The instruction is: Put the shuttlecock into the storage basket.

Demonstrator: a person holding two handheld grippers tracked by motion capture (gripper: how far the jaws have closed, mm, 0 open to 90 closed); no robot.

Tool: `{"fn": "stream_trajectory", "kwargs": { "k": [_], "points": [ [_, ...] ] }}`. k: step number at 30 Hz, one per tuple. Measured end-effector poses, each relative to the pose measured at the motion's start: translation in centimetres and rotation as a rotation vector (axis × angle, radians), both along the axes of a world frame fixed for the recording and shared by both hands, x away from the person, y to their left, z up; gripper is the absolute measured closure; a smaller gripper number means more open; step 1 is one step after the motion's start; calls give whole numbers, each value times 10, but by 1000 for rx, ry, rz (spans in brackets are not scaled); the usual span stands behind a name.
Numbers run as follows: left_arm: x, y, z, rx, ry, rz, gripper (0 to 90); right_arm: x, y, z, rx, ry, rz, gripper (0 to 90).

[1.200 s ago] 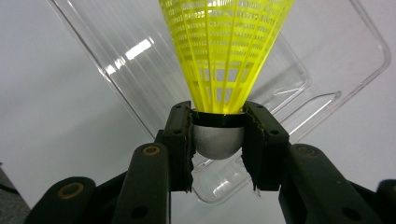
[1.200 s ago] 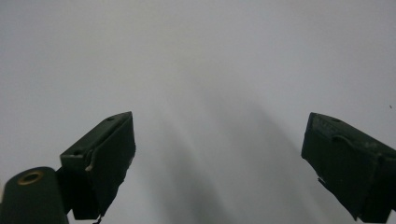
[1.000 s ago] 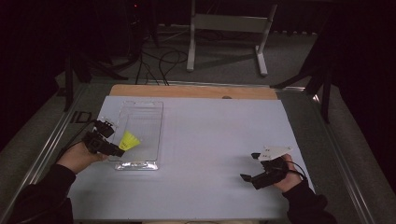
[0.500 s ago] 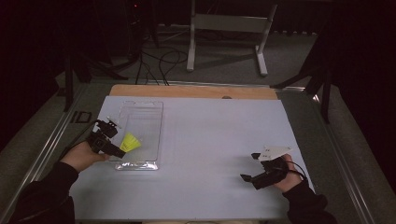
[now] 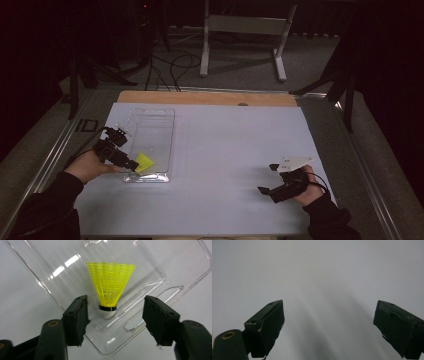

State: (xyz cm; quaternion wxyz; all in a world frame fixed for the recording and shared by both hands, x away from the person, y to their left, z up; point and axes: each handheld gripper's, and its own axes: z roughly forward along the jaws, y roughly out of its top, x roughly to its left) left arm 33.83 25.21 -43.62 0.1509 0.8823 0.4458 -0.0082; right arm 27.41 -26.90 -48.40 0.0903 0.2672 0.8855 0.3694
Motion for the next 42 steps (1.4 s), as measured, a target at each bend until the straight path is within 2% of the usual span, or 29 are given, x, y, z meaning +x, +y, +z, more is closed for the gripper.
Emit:
{"fn": "stream_trajectory", "kwargs": {
  "k": [3, 8, 9, 11, 12, 13, 15, 16, 21, 24, 26, 27, 28, 30, 31, 35, 36, 38, 39, 42],
  "points": [
    [1, -1, 2, 3, -12, -4, 311, -1, 0, 0, 1, -3, -4, 101],
    [2, -4, 6, -9, -27, 12, 186, -1, -1, -1, 6, -6, -8, 101],
    [3, -5, 7, -18, -25, 0, 178, -1, -2, -2, 9, -8, -10, 101],
    [4, -6, 9, -32, -23, 13, 149, -2, -2, -1, 12, -8, -16, 100],
    [5, -6, 10, -63, -14, 9, 109, -3, -2, -1, 14, -9, -18, 100],
    [5, -6, 11, -76, -12, 3, 48, -3, -3, -1, 16, -10, -18, 100],
    [5, -9, 12, -64, -17, -6, 21, -4, -3, -2, 19, -10, -21, 100],
    [6, -10, 12, -72, -20, -1, 3, -4, -3, -2, 19, -12, -20, 100],
    [8, -17, 13, -87, -24, -30, 2, -4, -4, -4, 30, -13, -23, 100],
    [10, -22, 15, -98, -43, -41, 1, -4, -5, -5, 34, -14, -28, 100],
    [11, -24, 18, -116, -72, -36, 1, -4, -6, -5, 36, -15, -33, 100],
    [12, -25, 20, -122, -73, -46, 1, -4, -6, -5, 39, -15, -36, 101],
    [12, -27, 21, -123, -94, -42, 1, -4, -6, -5, 40, -16, -37, 101],
    [13, -30, 24, -134, -102, -47, 1, -4, -7, -5, 46, -21, -46, 101],
    [13, -33, 26, -132, -121, -53, 1, -4, -7, -5, 50, -18, -48, 100],
    [15, -41, 31, -154, -138, -65, 1, -4, -8, -6, 50, -15, -54, 101],
    [15, -44, 32, -158, -152, -71, 1, -4, -8, -6, 48, -16, -56, 101],
    [16, -50, 35, -167, -155, -100, 1, -5, -9, -6, 55, -18, -65, 101],
    [16, -55, 36, -168, -171, -104, 1, -5, -9, -6, 60, -18, -67, 101],
    [16, -65, 38, -172, -182, -136, 1, -6, -10, -5, 73, -20, -68, 101]
  ]
}}
